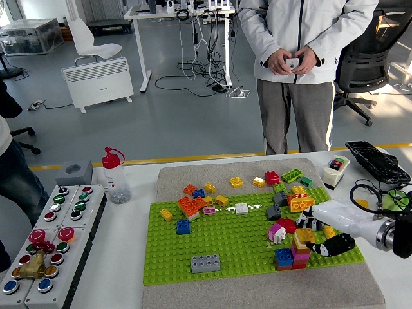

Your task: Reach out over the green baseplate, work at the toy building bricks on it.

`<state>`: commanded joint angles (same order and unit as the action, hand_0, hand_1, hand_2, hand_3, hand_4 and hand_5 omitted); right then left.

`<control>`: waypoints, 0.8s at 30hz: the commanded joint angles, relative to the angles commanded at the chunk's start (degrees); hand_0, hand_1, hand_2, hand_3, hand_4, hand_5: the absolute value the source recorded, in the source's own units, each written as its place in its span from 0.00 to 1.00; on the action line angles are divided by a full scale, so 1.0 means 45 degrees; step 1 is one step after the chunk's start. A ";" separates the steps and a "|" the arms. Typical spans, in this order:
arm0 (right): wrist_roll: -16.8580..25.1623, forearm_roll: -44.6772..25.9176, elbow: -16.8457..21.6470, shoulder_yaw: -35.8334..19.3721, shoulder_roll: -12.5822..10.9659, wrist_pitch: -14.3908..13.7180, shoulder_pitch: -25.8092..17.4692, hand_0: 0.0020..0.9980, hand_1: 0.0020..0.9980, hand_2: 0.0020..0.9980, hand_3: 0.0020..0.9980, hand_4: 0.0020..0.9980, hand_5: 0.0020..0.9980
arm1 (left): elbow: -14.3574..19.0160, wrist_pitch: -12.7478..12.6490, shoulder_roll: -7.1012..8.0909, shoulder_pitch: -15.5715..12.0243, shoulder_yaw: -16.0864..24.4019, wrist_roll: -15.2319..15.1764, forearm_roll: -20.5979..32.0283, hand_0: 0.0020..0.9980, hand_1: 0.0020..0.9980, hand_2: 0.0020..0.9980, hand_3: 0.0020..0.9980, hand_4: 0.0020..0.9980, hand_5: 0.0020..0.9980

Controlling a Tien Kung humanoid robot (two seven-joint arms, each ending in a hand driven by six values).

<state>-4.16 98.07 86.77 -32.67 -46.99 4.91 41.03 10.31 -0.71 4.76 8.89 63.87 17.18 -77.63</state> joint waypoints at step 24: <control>-0.0312 0.0116 0.0086 -0.0196 -0.0005 0.0460 -0.0053 0.64 0.71 0.73 0.68 0.61 0.19 | 0.0000 0.0012 0.0007 0.0004 -0.0031 0.0007 0.0020 0.68 0.69 0.68 0.61 0.35 1.00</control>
<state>-5.56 98.59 87.16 -33.56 -47.02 6.98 40.80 10.31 -0.66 4.79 8.91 63.73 17.21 -77.55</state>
